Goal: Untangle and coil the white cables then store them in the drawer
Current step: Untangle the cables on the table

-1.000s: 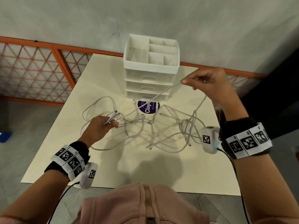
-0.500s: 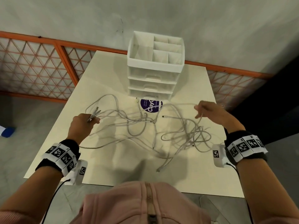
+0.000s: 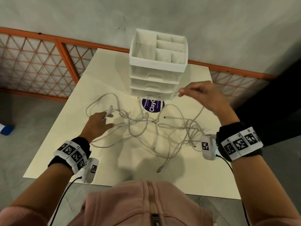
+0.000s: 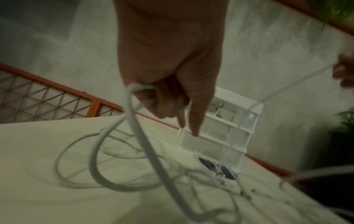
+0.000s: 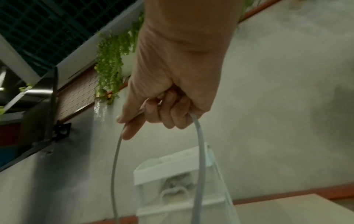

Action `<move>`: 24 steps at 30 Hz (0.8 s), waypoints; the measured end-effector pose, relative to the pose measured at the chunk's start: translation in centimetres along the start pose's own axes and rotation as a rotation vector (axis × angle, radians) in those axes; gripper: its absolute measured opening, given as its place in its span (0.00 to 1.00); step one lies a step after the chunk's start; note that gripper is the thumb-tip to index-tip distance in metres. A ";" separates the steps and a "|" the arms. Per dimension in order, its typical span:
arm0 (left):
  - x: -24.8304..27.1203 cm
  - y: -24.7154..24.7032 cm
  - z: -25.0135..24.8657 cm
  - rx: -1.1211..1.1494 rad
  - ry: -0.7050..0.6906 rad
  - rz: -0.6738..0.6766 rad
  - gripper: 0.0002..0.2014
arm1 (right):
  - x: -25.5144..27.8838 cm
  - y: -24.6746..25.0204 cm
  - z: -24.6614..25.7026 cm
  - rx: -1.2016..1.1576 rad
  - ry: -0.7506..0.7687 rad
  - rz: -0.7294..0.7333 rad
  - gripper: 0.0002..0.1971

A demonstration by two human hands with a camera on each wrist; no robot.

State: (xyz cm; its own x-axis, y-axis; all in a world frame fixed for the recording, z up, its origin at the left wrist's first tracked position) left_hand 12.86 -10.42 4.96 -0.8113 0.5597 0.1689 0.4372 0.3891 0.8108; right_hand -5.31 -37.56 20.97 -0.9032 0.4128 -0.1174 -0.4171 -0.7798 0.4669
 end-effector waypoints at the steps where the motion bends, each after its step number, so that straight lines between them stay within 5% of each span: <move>1: 0.2 0.4 -1.6 0.066 -0.059 -0.017 0.13 | 0.1 -1.7 -0.2 0.014 -0.010 0.069 0.12; 5: 2.4 2.1 -9.1 0.491 -0.260 -0.006 0.09 | 0.4 -7.6 -0.2 0.003 -0.055 0.241 0.10; 10: 3.6 0.4 -14.7 0.483 -0.481 0.171 0.06 | 0.1 -10.1 1.4 -0.035 -0.007 0.281 0.14; 14: 2.7 1.7 -14.1 0.445 -0.436 -0.032 0.14 | 0.4 -8.9 -1.2 -0.058 -0.097 0.300 0.15; 20: 3.4 6.6 -12.4 0.562 -0.352 -0.379 0.14 | 3.8 -6.8 -12.2 0.304 -0.405 0.458 0.18; 24: 5.1 4.1 -14.6 0.526 -0.453 -0.083 0.11 | 5.8 -3.0 -13.8 0.220 -0.310 0.172 0.14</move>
State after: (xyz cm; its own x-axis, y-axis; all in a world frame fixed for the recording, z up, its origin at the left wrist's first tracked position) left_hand 4.85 -16.59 17.32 -0.6587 0.7180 -0.2249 0.6033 0.6826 0.4124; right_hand -10.72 -39.27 6.77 -0.8707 0.4338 0.2318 -0.2014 -0.7443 0.6367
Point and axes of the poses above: each hand's wrist, its own x-axis away from the middle knuckle, its own y-axis out of the back of the hand, z = x × y, the point moved 9 cm from there along -x, towards the middle knuckle, and after that the axes turned 7 degrees about -x, right-handed, at the moved point
